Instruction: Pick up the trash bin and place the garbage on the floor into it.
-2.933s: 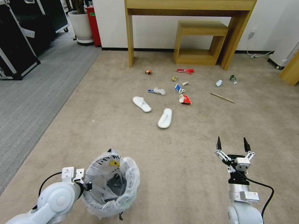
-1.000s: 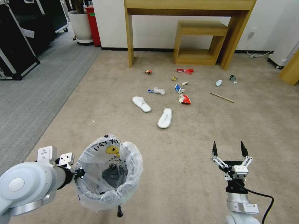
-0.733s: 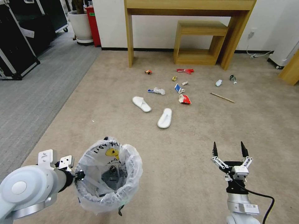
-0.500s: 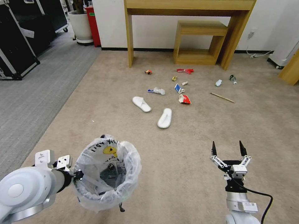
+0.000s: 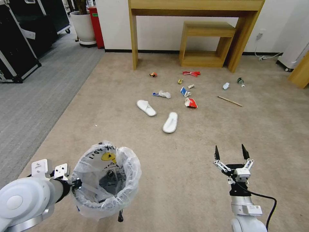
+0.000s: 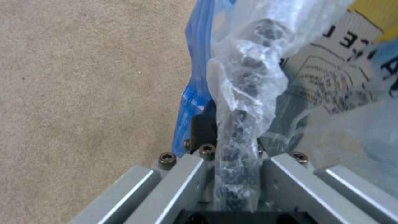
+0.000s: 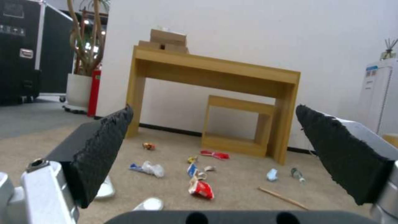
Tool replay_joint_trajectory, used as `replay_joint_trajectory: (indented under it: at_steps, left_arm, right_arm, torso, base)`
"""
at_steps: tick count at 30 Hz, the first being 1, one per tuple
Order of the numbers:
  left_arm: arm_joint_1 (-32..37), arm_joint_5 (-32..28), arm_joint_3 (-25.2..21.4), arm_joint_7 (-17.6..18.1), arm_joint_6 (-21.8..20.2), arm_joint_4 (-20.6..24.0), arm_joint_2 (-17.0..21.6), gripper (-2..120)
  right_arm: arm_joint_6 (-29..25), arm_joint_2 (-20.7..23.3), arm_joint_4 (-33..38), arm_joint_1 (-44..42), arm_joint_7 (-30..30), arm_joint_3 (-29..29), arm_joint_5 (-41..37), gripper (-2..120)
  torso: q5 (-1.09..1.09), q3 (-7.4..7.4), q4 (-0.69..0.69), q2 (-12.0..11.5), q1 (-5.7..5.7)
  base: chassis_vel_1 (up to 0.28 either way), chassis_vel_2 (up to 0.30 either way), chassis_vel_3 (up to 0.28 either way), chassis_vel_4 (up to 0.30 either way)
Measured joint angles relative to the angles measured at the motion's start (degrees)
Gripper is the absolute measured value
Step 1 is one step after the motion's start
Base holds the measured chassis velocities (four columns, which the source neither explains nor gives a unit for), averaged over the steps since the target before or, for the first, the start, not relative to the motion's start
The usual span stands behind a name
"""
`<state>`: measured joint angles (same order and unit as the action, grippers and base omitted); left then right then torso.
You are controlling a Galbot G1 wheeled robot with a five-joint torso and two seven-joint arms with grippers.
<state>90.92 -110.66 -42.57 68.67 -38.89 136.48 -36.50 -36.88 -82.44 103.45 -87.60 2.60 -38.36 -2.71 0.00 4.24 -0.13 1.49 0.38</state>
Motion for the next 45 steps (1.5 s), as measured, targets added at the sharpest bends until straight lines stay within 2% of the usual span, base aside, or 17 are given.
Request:
replay_joint_trajectory:
  at_steps: [24, 45]
  left_arm:
    - [1.41, 2.43, 0.78, -0.36, -0.25, 0.48, -1.63, 0]
    - [3.51, 3.56, -0.42, -0.52, -0.25, 1.18, -2.46, 0]
  right_arm:
    - [0.18, 0.68, -0.47, 0.67, -0.12, 0.35, -0.47, 100]
    - [-0.4, 0.49, -0.6, 0.34, 0.66, 0.5, -0.66, 100]
  torso:
    - [0.0, 0.0, 0.0, 0.0, 0.0]
    - [0.0, 0.01, -0.01, 0.0, 0.0]
  base:
    - [-0.124, 0.124, 0.118, -0.118]
    - [-0.151, 0.145, 0.143, -0.15]
